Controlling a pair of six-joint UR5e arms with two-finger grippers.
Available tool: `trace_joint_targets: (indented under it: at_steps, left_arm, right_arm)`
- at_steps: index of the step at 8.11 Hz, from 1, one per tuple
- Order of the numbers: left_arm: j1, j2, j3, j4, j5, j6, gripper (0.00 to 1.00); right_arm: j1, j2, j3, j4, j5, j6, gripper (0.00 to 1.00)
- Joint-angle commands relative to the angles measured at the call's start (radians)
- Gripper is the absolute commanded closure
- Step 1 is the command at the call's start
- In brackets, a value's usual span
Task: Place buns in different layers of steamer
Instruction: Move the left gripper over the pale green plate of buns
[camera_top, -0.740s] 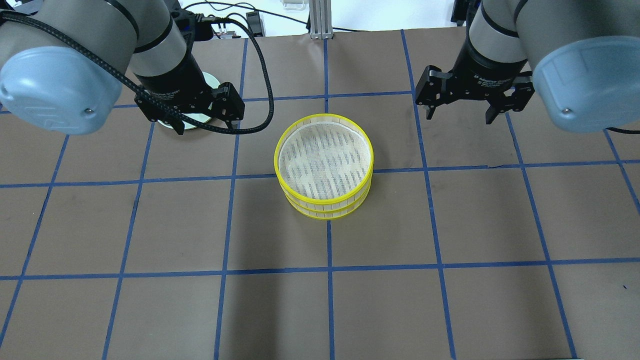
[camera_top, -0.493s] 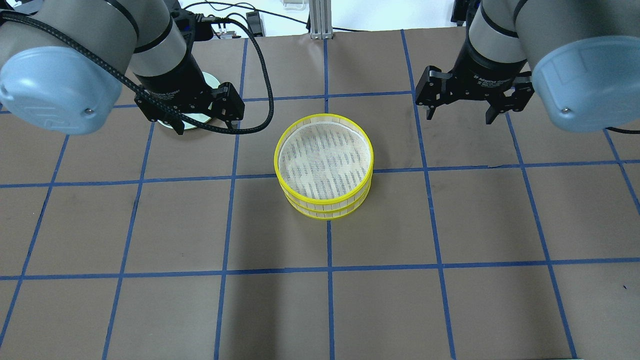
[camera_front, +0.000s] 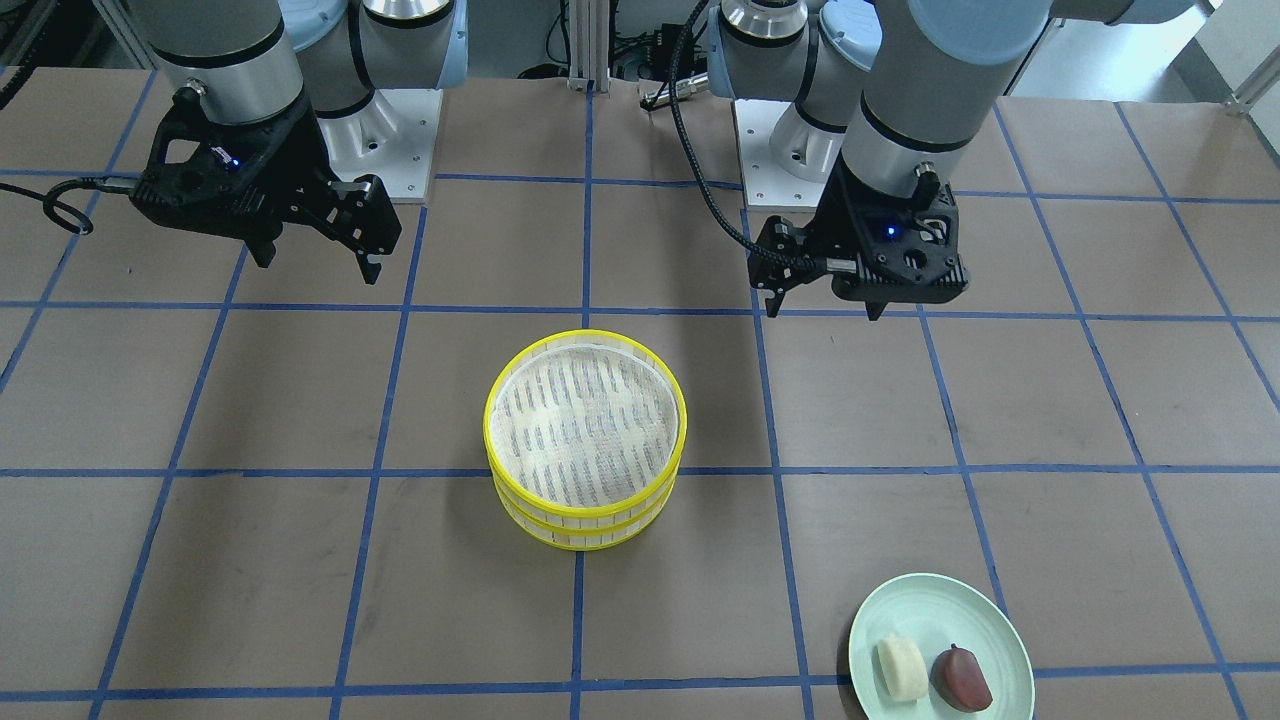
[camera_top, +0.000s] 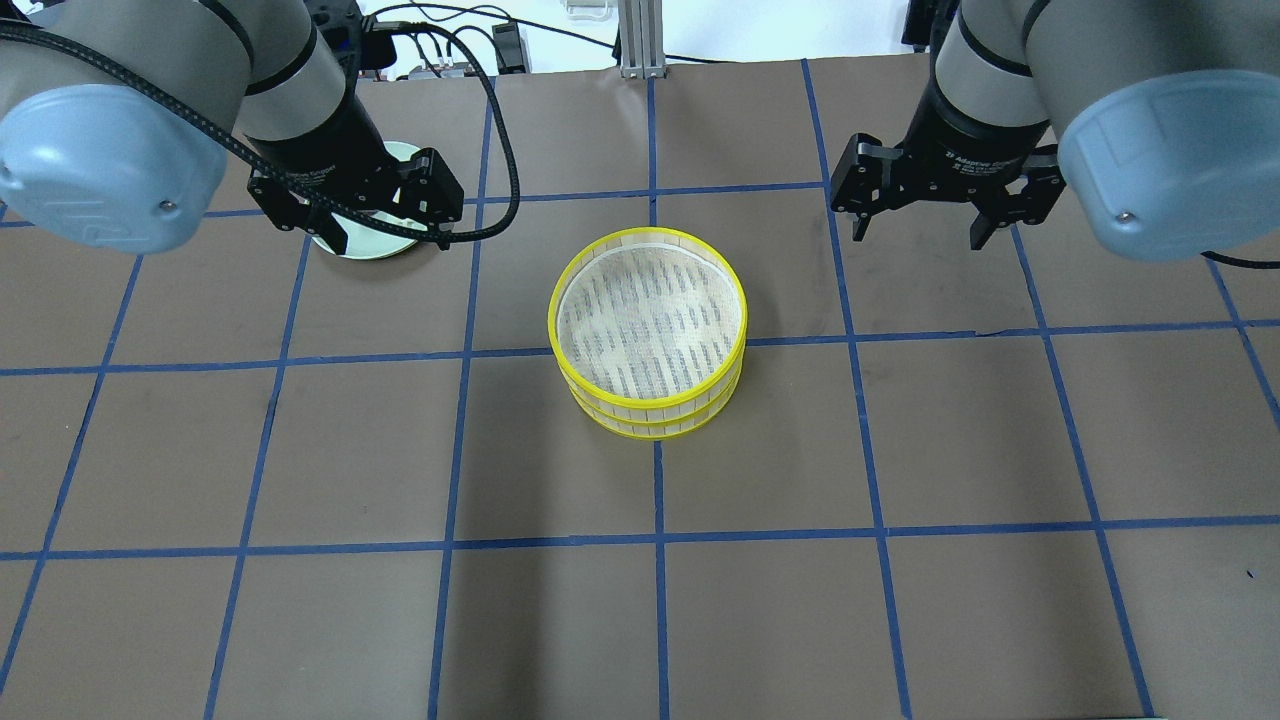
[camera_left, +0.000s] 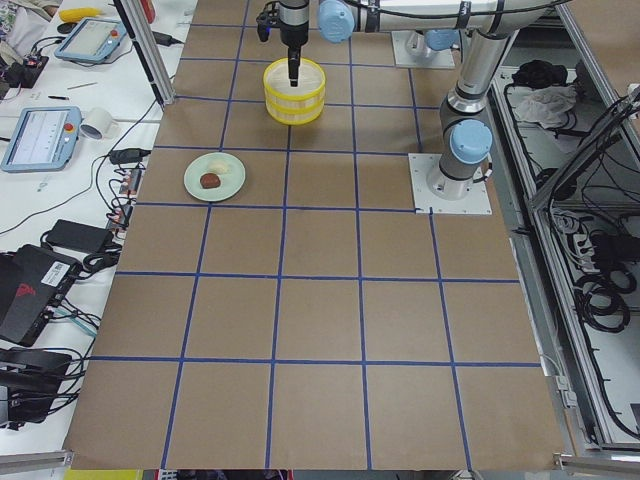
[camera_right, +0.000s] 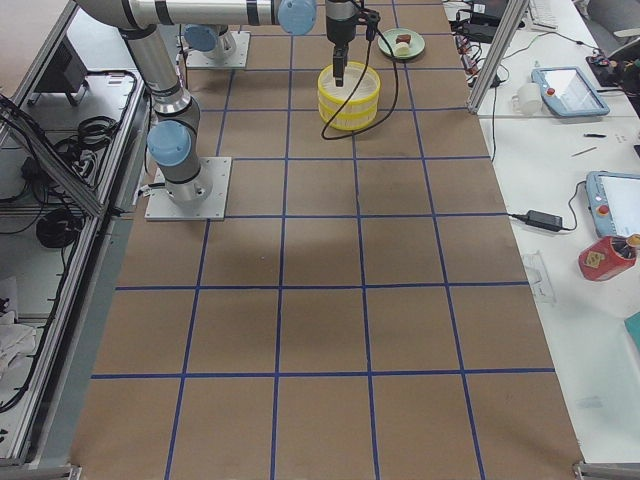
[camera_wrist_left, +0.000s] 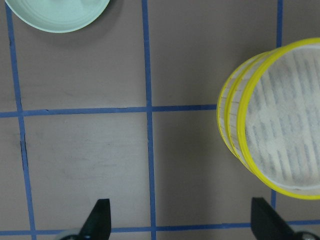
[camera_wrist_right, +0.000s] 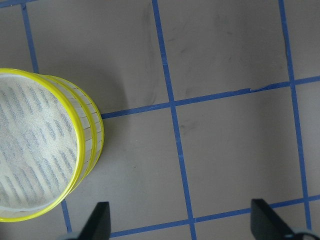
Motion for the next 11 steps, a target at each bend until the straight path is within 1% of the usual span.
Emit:
trace_joint_targets:
  at_steps: [1,4,5,7,8,9,10,11]
  left_arm:
    - [0.055,-0.108,0.001,0.178,0.01,0.058,0.0]
    - [0.072,-0.243,0.001,0.383,0.01,0.064,0.0]
    - [0.088,-0.286,0.005,0.428,0.006,0.061,0.0]
    - [0.131,-0.369,0.008,0.564,0.0,0.111,0.0]
    - [0.143,-0.407,0.018,0.606,-0.003,0.111,0.0]
    - [0.154,-0.438,0.03,0.647,-0.026,0.117,0.07]
    - [0.164,-0.476,0.049,0.668,-0.033,0.117,0.1]
    - [0.171,-0.513,0.084,0.669,-0.034,0.119,0.1]
  right_arm:
    - [0.0,0.002,0.0,0.014,0.001,0.003,0.0]
    - [-0.002,0.005,0.0,0.019,0.003,0.001,0.0]
    - [-0.002,0.006,0.0,0.037,0.004,0.001,0.0]
    - [-0.002,0.006,0.0,0.035,0.006,0.0,0.0]
    - [-0.002,0.005,0.0,0.038,0.004,0.0,0.0]
    - [-0.002,0.006,0.0,0.038,0.004,0.0,0.0]
    - [0.0,0.002,0.0,0.042,0.004,0.0,0.0]
    - [0.0,0.0,0.0,0.043,0.001,0.0,0.0]
